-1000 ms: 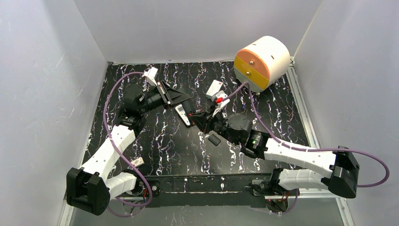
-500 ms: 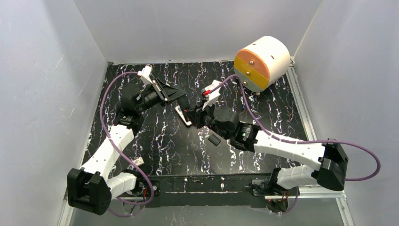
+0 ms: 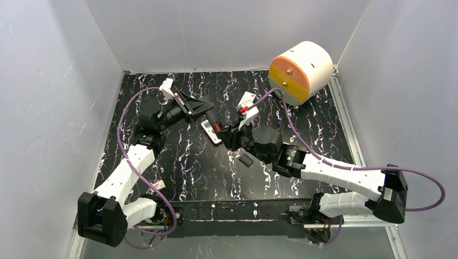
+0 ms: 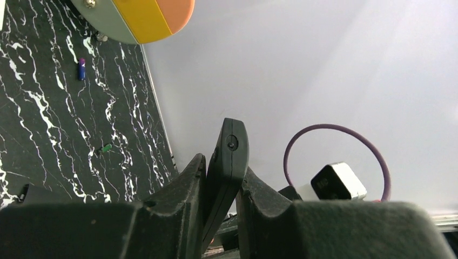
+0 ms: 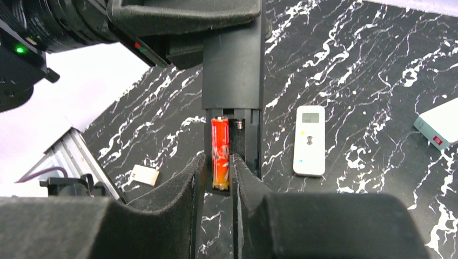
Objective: Load the batteries into the remote control
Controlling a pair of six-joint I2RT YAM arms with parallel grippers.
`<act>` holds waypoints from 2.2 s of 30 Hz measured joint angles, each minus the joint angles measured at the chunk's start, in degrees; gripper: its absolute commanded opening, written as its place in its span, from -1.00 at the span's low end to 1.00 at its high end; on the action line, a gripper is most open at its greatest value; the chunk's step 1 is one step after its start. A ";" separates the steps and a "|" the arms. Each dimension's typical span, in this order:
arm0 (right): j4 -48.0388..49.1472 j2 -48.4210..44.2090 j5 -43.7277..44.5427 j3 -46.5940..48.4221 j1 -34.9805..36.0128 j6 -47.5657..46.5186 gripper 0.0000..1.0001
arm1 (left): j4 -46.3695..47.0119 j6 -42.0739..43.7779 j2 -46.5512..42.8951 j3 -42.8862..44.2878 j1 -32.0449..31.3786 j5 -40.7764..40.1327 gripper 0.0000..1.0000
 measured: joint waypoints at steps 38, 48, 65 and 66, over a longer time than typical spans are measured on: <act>-12.66 0.00 0.09 7.72 0.66 3.37 0.25 | 4.35 -5.42 -0.94 -5.11 -0.15 -2.36 -1.00; -13.20 -0.79 1.27 8.57 0.66 4.04 0.30 | 4.76 -6.08 -1.09 -5.11 -0.24 -1.95 -1.00; -15.93 2.23 1.99 13.27 0.66 0.44 0.25 | 5.53 -4.37 -1.90 -5.11 -0.28 -1.42 -1.00; -16.44 2.25 2.12 13.53 0.66 0.09 0.24 | 5.53 -4.07 -1.90 -5.11 -0.33 -1.36 -1.00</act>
